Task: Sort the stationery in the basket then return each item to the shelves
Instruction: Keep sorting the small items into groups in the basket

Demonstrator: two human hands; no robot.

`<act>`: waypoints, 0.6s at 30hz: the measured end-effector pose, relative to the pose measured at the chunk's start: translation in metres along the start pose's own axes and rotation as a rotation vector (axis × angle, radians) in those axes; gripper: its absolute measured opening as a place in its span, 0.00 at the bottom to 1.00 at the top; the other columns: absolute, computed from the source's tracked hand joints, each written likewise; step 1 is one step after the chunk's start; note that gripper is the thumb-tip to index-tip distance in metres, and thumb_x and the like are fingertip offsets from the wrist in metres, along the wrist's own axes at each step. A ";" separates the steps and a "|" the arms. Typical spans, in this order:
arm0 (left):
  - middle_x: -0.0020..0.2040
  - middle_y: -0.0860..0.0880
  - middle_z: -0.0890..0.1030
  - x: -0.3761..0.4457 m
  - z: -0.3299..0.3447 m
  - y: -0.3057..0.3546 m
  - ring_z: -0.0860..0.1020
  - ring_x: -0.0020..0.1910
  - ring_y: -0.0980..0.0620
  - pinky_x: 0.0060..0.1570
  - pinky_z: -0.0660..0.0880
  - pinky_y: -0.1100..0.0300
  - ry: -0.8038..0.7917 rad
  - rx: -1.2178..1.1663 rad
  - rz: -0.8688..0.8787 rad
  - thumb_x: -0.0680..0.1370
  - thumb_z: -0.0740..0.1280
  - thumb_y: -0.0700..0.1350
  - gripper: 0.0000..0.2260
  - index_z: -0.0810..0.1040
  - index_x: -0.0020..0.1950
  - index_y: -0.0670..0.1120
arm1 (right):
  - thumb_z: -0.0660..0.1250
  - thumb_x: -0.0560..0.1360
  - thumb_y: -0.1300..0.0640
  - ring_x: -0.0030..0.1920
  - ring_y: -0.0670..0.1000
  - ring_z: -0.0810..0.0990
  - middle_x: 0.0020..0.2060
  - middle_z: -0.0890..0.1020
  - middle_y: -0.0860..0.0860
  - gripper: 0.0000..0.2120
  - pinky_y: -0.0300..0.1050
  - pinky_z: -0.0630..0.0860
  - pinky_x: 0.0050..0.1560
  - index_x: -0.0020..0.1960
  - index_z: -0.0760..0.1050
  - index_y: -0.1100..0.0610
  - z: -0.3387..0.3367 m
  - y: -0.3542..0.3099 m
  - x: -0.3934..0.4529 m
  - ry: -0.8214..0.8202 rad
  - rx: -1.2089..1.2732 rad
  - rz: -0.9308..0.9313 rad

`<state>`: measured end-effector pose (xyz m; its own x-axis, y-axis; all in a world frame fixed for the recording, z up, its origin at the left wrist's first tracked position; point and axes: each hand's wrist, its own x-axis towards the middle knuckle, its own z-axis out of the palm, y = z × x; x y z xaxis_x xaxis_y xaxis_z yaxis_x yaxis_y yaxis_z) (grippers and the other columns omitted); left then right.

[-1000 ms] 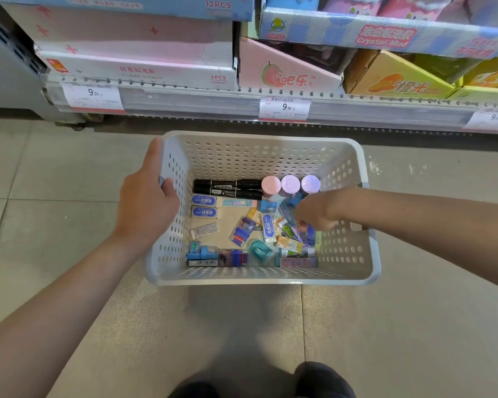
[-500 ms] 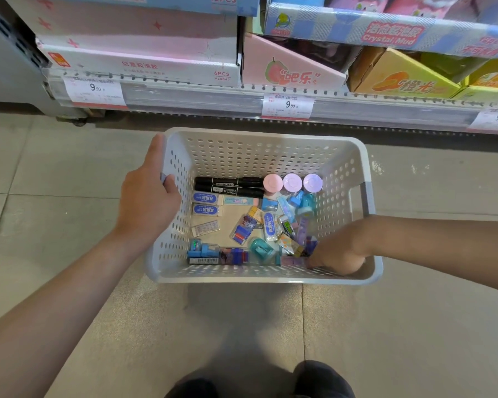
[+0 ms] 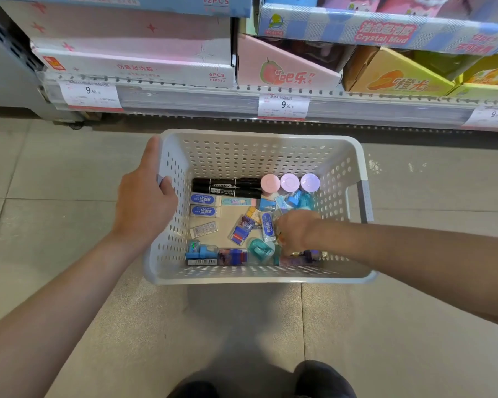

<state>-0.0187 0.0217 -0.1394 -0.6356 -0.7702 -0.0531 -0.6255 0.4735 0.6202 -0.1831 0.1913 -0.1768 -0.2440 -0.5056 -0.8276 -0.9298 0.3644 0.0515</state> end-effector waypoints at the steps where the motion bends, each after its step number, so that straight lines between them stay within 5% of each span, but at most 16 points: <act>1: 0.31 0.42 0.74 0.000 0.000 -0.001 0.73 0.25 0.47 0.26 0.74 0.52 -0.001 0.001 0.006 0.79 0.59 0.36 0.27 0.57 0.76 0.50 | 0.67 0.72 0.45 0.47 0.52 0.76 0.45 0.76 0.50 0.20 0.43 0.71 0.39 0.57 0.71 0.57 0.006 -0.002 0.005 0.032 -0.017 0.031; 6: 0.29 0.42 0.73 0.001 0.000 -0.003 0.72 0.25 0.47 0.26 0.70 0.56 0.002 0.008 0.016 0.79 0.59 0.36 0.27 0.57 0.76 0.50 | 0.67 0.73 0.53 0.54 0.53 0.78 0.52 0.78 0.52 0.19 0.42 0.74 0.41 0.61 0.70 0.58 0.015 0.003 0.009 0.087 0.055 -0.025; 11: 0.31 0.43 0.73 0.001 0.001 -0.002 0.72 0.26 0.48 0.26 0.69 0.58 0.001 0.016 0.010 0.79 0.60 0.36 0.28 0.56 0.77 0.50 | 0.71 0.70 0.59 0.54 0.54 0.78 0.53 0.78 0.53 0.18 0.46 0.77 0.50 0.59 0.74 0.60 0.005 0.011 0.010 -0.112 0.016 -0.125; 14: 0.32 0.42 0.74 0.000 -0.001 -0.002 0.73 0.27 0.47 0.27 0.73 0.54 -0.005 0.007 0.006 0.79 0.60 0.37 0.28 0.55 0.77 0.50 | 0.71 0.71 0.59 0.54 0.53 0.78 0.56 0.78 0.53 0.20 0.44 0.75 0.46 0.61 0.74 0.59 0.002 0.009 0.014 -0.186 -0.072 -0.163; 18: 0.31 0.47 0.72 -0.001 0.000 0.001 0.72 0.26 0.51 0.25 0.66 0.61 0.000 0.015 0.005 0.80 0.60 0.36 0.27 0.56 0.77 0.49 | 0.65 0.76 0.63 0.50 0.50 0.75 0.57 0.77 0.53 0.14 0.39 0.70 0.40 0.61 0.74 0.62 0.003 0.008 0.026 -0.265 -0.125 -0.162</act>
<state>-0.0186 0.0224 -0.1386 -0.6389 -0.7676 -0.0501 -0.6290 0.4838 0.6085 -0.1955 0.1835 -0.1993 -0.0258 -0.3222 -0.9463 -0.9812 0.1892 -0.0377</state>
